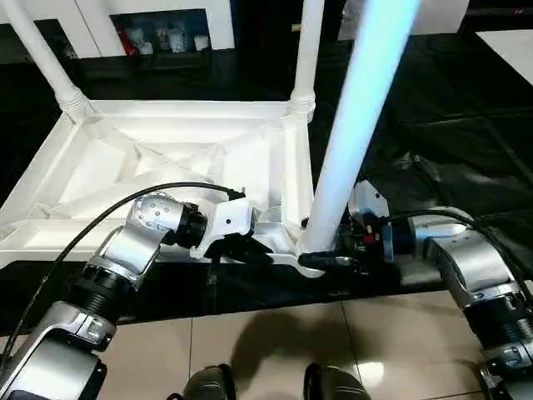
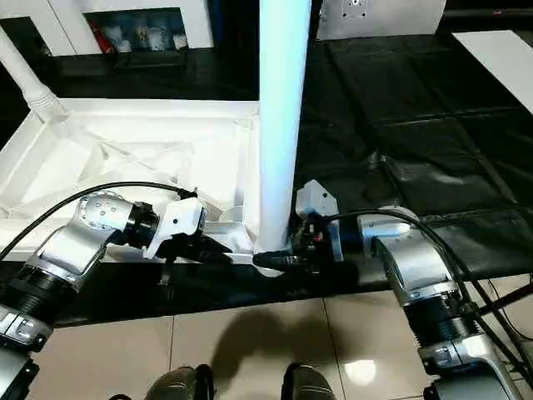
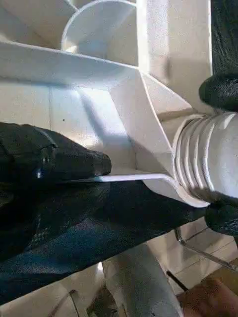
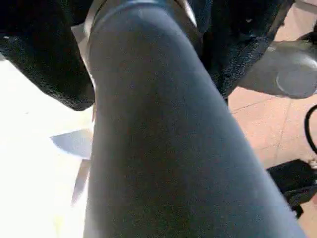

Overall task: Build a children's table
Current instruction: Rotate leg to tighten

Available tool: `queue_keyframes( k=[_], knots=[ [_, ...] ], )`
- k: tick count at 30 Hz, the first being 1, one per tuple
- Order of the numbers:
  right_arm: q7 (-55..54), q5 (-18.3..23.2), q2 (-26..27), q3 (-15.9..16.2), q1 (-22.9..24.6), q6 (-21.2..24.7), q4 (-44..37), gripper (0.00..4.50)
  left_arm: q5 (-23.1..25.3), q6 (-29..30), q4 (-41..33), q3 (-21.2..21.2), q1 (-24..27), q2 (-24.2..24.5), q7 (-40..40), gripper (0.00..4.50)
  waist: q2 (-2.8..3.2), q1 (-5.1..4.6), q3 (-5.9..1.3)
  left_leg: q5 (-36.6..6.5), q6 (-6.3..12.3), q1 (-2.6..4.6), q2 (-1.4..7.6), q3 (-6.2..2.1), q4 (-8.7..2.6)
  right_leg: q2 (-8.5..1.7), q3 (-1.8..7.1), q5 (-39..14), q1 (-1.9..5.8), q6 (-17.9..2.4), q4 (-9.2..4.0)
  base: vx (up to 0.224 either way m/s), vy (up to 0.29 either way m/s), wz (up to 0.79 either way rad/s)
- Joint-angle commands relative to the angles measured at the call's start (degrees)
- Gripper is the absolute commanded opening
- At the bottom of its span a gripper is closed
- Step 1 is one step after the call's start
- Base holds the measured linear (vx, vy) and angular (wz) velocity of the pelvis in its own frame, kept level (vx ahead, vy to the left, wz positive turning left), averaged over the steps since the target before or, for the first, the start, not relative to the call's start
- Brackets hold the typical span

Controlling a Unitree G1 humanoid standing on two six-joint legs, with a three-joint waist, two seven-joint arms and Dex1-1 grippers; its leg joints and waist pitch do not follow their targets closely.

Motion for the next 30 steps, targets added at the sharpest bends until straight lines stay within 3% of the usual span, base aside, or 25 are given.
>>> queue_keyframes(
  k=[1, 3, 6, 13, 16, 17, 20, 21, 22, 23, 26, 30],
  knots=[
    [1.2, 0.3, -0.3, 1.1, -0.7, 0.3, -0.4, 3.17, 0.3, -0.9, -0.3, -1.6, -1.0, 0.3, -2.1, 0.00, -0.94, -0.32, -4.59, -1.8, 10.07, 0.79, 3.16, -0.60, -3.20, -4.70, 3.13, -3.2, 3.79, -16.2, -3.10, 0.000, 0.000, 0.00],
    [1.7, 0.4, -0.5, 1.6, -0.8, 0.1, -0.2, 2.86, 0.2, -1.1, -0.2, -1.5, -0.8, 0.5, -2.3, 0.00, -0.98, -0.33, -4.52, -2.1, 9.81, 0.81, 3.17, -0.62, -3.26, -4.67, 3.12, -4.2, 3.76, -15.8, -3.19, 0.000, 0.000, 0.00],
    [2.2, 0.2, -0.5, 1.9, -0.9, 0.1, 0.2, 2.75, 0.2, -1.2, -0.1, -1.4, -0.6, 0.6, -2.4, 0.00, -1.01, -0.37, -4.45, -2.2, 9.69, 0.86, 3.19, -0.58, -3.29, -4.68, 3.14, -4.7, 3.69, -15.7, -3.26, 0.000, 0.000, 0.00],
    [2.6, 0.2, -0.1, 1.9, -0.9, 0.1, 0.4, 2.69, -0.2, -0.6, -0.3, -0.9, -0.5, 0.4, -1.9, 0.00, -1.03, -0.38, -4.44, -2.2, 9.71, 0.87, 3.19, -0.58, -3.29, -4.66, 3.12, -4.9, 3.67, -15.7, -3.27, 0.000, 0.000, 0.00],
    [-2.0, 0.9, 2.5, 1.1, 0.0, 2.6, -0.7, 2.69, -1.3, 3.7, -1.8, 1.6, -0.1, -0.8, 2.8, 0.00, -0.69, -0.44, -4.44, -2.2, 9.36, 0.92, 3.22, -0.61, -3.32, -4.66, 3.10, -4.8, 3.61, -16.1, -3.27, 0.000, 0.000, 0.00],
    [-2.0, 0.9, 2.5, 1.1, 0.0, 2.6, -0.7, 2.69, -1.3, 3.7, -1.8, 1.6, -0.1, -0.8, 2.8, 0.00, -0.82, -0.53, -4.33, -2.9, 8.95, 0.88, 3.17, -0.62, -3.39, -4.67, 3.09, -5.9, 3.64, -15.9, -3.47, 0.000, 0.000, 0.00],
    [-15.6, -1.9, 8.9, -0.3, 0.9, 4.8, -0.4, 2.68, -1.0, 10.7, -5.1, 4.6, 0.8, -3.8, 12.0, 0.00, -0.85, -0.91, -4.06, -4.4, 6.99, 0.81, 3.11, -0.64, -3.57, -4.76, 3.21, -8.8, 3.50, -15.5, -3.67, 0.000, 0.000, 0.00],
    [-17.3, -2.3, 9.7, -0.6, 1.0, 5.1, -0.3, 2.68, -0.9, 11.6, -5.6, 4.8, 1.0, -4.2, 13.1, 0.00, -0.89, -1.26, -4.14, -5.0, 5.82, 0.87, 3.00, -0.72, -3.66, -4.71, 3.17, -10.5, 3.54, -15.0, -3.80, 0.000, 0.000, 0.00],
    [-24.9, -2.7, 14.1, -2.2, 0.9, 6.9, 0.5, 2.68, -0.2, 15.3, -7.3, 5.9, 1.5, -6.5, 18.3, 0.00, -0.89, -1.48, -4.05, -5.3, 5.25, 0.91, 2.97, -0.76, -3.73, -4.71, 3.18, -11.2, 3.50, -14.8, -3.88, 0.000, 0.000, 0.00],
    [-24.9, -2.7, 14.1, -2.2, 0.9, 6.9, 0.5, 2.68, -0.2, 15.3, -7.3, 5.9, 1.5, -6.5, 18.3, 0.00, -0.86, -2.18, -3.85, -5.9, 4.56, 0.67, 2.84, -0.86, -3.83, -4.62, 3.11, -12.4, 3.57, -14.6, -4.01, 0.000, 0.000, 0.00],
    [-39.5, -4.6, 22.4, -5.2, -1.0, 8.2, 3.8, 2.67, 1.6, 22.2, -9.5, 8.2, 1.5, -12.6, 30.0, 0.00, -0.83, -3.19, -4.25, -5.3, 4.54, 0.61, 2.70, -0.85, -3.64, -4.54, 3.20, -10.4, 3.78, -14.6, -3.96, 0.000, 0.000, 0.00],
    [-51.0, -7.7, 27.4, -6.6, -3.4, 8.1, 7.0, 2.67, 3.8, 25.5, -9.4, 10.0, 0.3, -18.6, 40.7, 0.00, -0.90, -4.00, -4.28, -4.8, 5.02, 0.55, 2.27, -0.68, -3.41, -4.38, 3.09, -10.6, 3.82, -14.3, -4.24, 0.000, 0.000, 0.00]
  ],
)
